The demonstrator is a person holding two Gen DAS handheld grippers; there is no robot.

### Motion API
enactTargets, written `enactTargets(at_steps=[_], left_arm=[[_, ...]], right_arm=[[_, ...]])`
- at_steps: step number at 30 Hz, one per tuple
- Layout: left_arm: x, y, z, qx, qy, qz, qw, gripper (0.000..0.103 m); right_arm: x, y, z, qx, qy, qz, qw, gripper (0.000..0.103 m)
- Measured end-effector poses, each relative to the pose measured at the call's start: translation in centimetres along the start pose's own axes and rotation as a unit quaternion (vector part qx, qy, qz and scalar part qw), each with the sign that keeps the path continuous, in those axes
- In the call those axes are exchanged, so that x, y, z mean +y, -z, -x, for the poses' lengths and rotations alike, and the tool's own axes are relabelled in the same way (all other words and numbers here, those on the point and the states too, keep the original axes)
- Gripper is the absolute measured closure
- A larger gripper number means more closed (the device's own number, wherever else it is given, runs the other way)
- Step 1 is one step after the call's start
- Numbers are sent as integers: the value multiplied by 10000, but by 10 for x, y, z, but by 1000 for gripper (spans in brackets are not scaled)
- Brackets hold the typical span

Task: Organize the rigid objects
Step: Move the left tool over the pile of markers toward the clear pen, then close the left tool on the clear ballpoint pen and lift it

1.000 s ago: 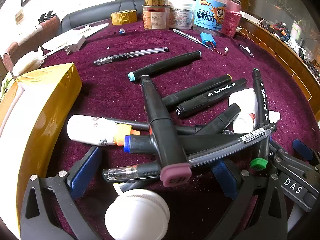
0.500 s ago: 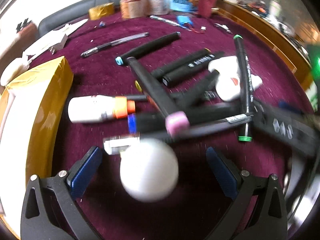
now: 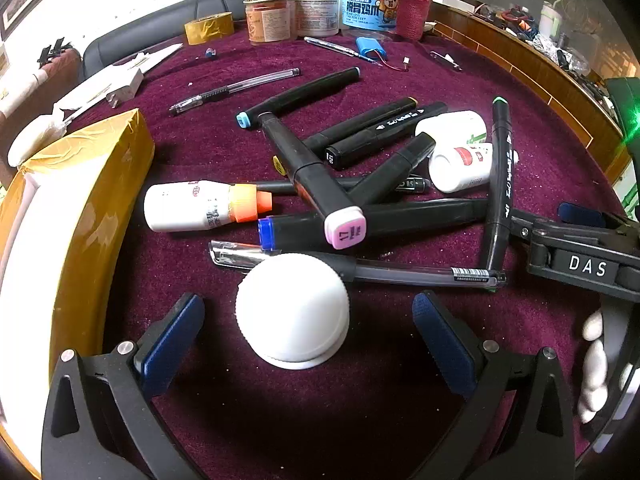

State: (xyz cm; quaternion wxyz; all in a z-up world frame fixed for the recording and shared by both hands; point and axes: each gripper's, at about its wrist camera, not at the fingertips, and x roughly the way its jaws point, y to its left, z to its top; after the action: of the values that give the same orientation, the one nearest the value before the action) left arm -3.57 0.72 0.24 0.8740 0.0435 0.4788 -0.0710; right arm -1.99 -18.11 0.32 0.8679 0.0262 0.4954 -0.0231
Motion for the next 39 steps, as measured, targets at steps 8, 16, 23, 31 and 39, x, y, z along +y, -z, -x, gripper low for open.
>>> enactTargets(at_steps=[8, 16, 23, 31, 39], left_arm=[[0, 0, 0, -1, -2, -2, 10000, 0], [1, 0, 0, -11, 64, 49, 10000, 0], [28, -6, 55, -663, 394, 263, 9967, 6], [54, -95, 41, -850, -170, -160, 9961, 5], [55, -156, -40, -357, -463, -493, 9971, 13]], right_arm=[[-9, -4, 58, -634, 1010, 272, 9925, 2], [-14, 2, 139, -2544, -232, 13, 9668, 2], [-16, -20, 91, -2680, 378, -381, 9619, 9], [-33, -54, 28, -2143, -277, -810, 9730, 10], [-55, -50, 12, -1716, -661, -1188, 9757, 10]])
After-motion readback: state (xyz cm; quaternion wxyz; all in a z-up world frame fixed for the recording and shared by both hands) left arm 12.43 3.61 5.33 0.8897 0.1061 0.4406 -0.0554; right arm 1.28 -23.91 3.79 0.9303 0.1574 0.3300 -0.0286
